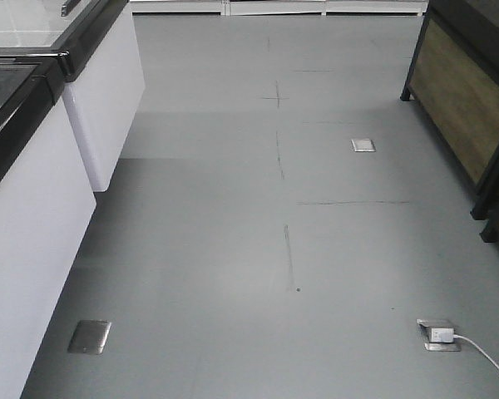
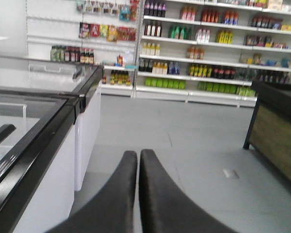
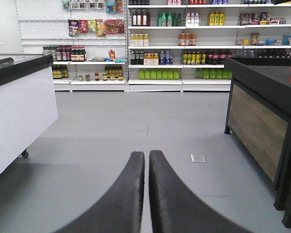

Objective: Left arm holds basket, right arm returns cookies

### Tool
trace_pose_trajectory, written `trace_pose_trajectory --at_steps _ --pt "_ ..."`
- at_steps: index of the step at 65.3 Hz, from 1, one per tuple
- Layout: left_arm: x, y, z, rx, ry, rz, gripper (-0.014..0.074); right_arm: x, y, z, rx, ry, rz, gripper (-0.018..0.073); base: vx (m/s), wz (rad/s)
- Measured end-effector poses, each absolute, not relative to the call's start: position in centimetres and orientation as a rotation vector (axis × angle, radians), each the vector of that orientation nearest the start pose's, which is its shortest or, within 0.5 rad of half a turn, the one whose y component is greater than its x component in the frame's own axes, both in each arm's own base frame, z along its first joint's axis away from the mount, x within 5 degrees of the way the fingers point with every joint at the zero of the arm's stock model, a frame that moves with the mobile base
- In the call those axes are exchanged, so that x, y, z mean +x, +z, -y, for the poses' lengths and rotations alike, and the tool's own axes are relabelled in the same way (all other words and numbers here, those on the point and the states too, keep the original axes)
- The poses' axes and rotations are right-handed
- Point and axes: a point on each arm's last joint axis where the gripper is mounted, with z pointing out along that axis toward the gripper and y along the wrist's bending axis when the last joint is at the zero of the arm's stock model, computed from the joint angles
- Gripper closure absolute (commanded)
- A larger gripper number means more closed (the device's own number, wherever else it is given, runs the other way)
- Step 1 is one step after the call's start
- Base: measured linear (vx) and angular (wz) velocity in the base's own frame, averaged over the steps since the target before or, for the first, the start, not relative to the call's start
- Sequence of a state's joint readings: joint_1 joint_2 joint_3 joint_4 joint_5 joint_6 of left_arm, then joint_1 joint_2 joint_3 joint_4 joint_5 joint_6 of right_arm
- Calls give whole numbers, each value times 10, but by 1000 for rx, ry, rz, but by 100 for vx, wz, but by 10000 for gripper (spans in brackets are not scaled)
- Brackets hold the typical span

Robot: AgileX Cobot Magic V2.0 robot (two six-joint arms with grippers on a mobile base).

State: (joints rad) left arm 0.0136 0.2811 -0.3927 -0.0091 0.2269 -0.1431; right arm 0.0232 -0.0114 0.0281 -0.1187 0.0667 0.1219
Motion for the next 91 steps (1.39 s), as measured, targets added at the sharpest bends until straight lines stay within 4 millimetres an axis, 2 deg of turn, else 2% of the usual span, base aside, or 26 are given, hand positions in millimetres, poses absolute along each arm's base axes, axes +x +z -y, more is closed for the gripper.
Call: trace_pose_trajectory --at_steps 11,23,52,68,80,91 --pt "97 321 -3 -112 -53 -1754 602 57 198 -1 -9 15 -1566 568 0 0" --pt "115 314 -3 -113 -42 -1853 602 57 198 -1 -9 15 -1566 568 0 0" --pt "119 311 -3 -114 -39 -1876 580 57 198 -1 -9 15 -1566 566 0 0" --pt "119 311 -3 -114 -39 -1878 457 57 198 -1 -9 15 -1566 565 0 0" --pt "119 311 -3 -114 -39 -1878 276 57 198 -1 -9 15 -1566 565 0 0" --pt "119 311 -3 -114 -39 -1878 147 57 198 -1 -9 15 -1566 565 0 0"
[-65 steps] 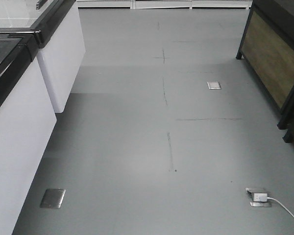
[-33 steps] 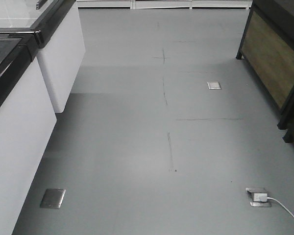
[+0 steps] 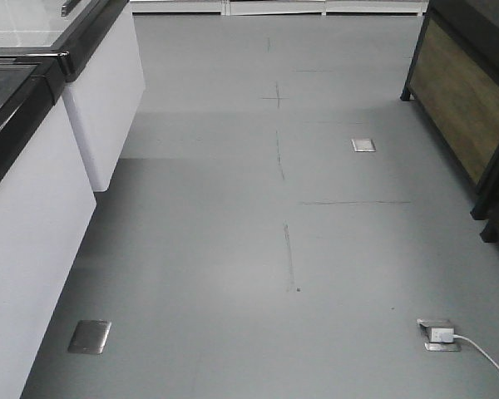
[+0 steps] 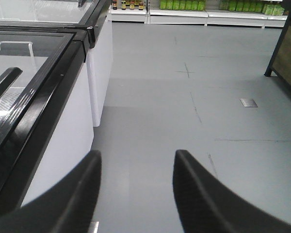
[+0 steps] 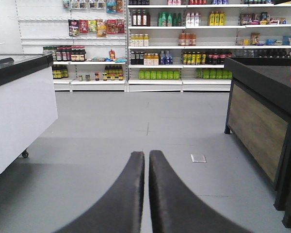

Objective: Left arm holds basket, right arm returns cookies

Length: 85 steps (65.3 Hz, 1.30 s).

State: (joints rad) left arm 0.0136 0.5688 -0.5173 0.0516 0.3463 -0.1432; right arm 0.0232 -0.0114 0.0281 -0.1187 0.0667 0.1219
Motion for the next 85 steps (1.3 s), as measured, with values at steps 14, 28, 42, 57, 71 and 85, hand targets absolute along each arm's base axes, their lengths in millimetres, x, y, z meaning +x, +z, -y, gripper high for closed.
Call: trace_pose_trajectory --at_steps 14,28,42,57,71,85 --pt "119 311 -3 -115 -40 -1879 117 57 198 -1 -9 15 -1566 565 0 0" --pt "121 305 -4 -129 -34 -1990 117 57 198 -1 -9 15 -1566 565 0 0" --pt "150 314 -9 -310 -71 -2161 117 57 198 -1 -9 15 -1566 565 0 0" --pt "200 322 -27 -518 -78 -2302 117 57 198 -1 -9 15 -1566 565 0 0" --pt "230 352 -53 -752 -216 -2281 117 57 198 -1 -9 15 -1566 565 0 0" --pt "228 412 -98 -944 -313 -2035 117 57 198 -1 -9 15 -1566 565 0 0"
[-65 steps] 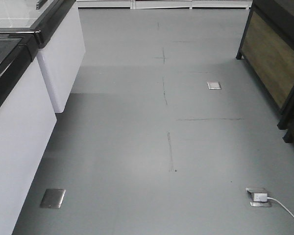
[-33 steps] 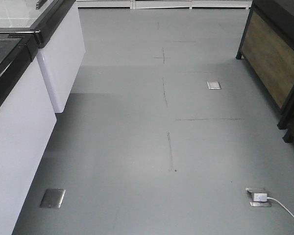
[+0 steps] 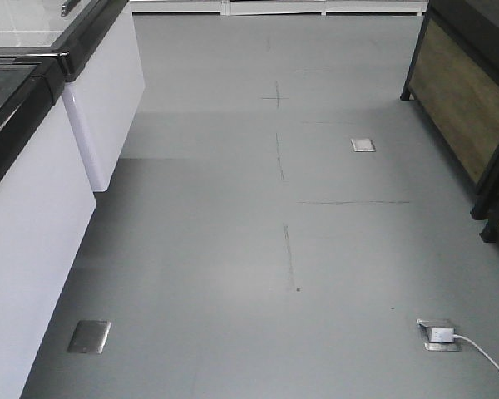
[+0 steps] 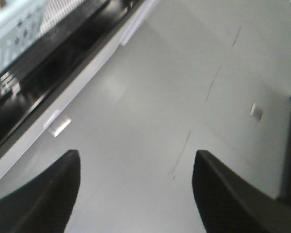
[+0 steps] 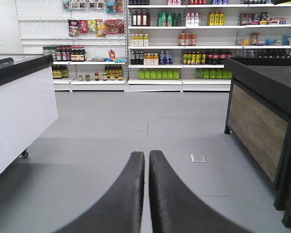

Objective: Left arm holds basket, right arm returns cookies
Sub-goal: 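Grasp the light-blue basket handle with the left gripper and lift it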

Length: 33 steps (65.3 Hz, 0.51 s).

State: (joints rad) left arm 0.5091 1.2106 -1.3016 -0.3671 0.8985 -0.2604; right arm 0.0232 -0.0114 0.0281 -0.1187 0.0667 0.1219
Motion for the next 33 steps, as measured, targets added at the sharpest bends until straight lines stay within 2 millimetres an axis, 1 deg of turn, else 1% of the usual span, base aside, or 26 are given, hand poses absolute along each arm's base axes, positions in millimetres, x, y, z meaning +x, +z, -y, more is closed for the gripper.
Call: trace_pose_trajectory --at_steps 2,7,13,26,33 --pt "225 421 -106 -973 -316 -1983 117 57 198 -1 -9 15 -1566 565 0 0" --pt "218 436 -123 -1029 -323 -1905 117 57 198 -1 -9 15 -1566 565 0 0" --pt "209 445 -147 -1098 -341 -1834 117 57 198 -1 -9 15 -1566 565 0 0" --pt "204 447 -192 -1141 -308 -1809 117 57 198 -1 -9 15 -1566 565 0 0" --pt "203 444 -210 -1176 -298 -1789 117 57 198 -1 -9 15 -1566 565 0 0"
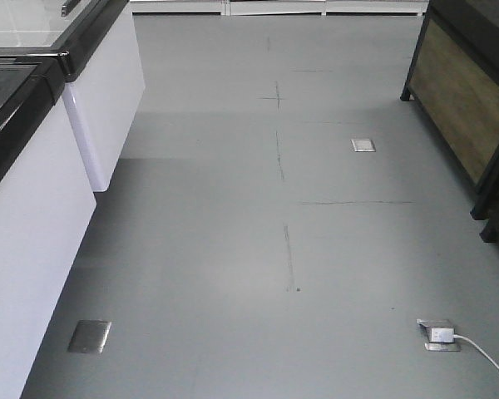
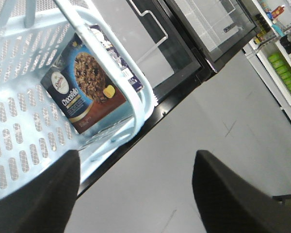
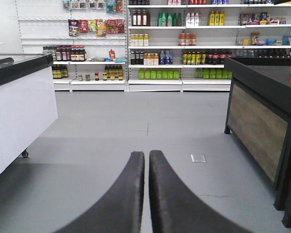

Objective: Left arm holds basket, right arm returns cookies
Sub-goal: 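Grasp the light-blue basket handle with the left gripper and lift it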

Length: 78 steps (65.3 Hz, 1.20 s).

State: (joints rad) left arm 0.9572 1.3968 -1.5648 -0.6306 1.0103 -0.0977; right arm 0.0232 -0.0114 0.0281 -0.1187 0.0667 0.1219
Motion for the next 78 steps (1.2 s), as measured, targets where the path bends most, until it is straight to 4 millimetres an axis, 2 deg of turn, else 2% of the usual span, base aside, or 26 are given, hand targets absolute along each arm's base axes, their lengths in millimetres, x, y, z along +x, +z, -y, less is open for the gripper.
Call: trace_pose_trajectory --at_steps 10,29,44,66,78 --pt "209 429 -232 -1236 -336 -1784 117 57 198 -1 -9 15 -1566 565 0 0" --pt "237 398 -266 -1228 -483 -1725 117 57 198 -1 -9 15 -1566 565 0 0" --pt "253 388 -283 -1210 -568 -1605 117 57 198 -1 -9 15 -1566 565 0 0" --pt "276 364 -306 -1229 -784 -1413 117 57 198 -1 -9 15 -1566 565 0 0" --pt "282 357 -314 -1242 -880 -1315 149 57 198 -1 -9 15 -1566 565 0 0"
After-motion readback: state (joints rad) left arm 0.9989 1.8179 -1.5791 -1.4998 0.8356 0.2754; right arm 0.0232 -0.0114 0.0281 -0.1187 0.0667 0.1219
